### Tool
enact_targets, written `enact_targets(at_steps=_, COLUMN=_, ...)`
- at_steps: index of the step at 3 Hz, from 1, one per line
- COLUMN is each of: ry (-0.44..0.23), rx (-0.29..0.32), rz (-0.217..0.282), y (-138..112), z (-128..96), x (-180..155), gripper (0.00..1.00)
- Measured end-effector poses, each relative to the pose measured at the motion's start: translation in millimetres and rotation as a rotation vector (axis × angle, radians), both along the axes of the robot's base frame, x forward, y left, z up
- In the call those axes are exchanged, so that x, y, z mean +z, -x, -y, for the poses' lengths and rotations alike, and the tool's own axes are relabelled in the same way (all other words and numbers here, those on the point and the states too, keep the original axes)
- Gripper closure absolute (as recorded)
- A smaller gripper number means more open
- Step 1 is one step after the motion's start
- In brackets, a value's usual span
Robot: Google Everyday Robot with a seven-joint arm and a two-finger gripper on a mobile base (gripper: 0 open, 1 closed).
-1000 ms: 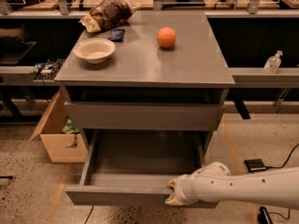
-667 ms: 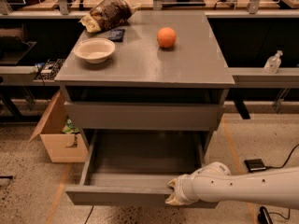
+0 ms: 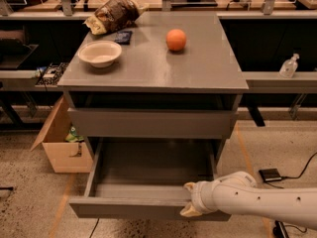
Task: Open middle drawer
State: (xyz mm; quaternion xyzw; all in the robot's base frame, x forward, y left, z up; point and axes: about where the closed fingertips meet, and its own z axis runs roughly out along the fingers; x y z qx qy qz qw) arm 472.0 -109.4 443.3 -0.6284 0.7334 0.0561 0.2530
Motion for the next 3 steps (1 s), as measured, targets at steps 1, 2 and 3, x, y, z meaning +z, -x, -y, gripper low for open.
enact_targets(at_steps=1, ry=0.003, rx=-0.011, rz=0.036, y=-2, z=10, x=22, gripper=0.0)
enact_targets(at_steps=2, ry=0.01, rx=-0.026, rz=0.062, y=-4, z=23, x=44, gripper=0.0)
enact_targets(at_steps=3, ry=0.021, rx=-0.055, rz=0.072, y=3, z=44, x=68, gripper=0.0)
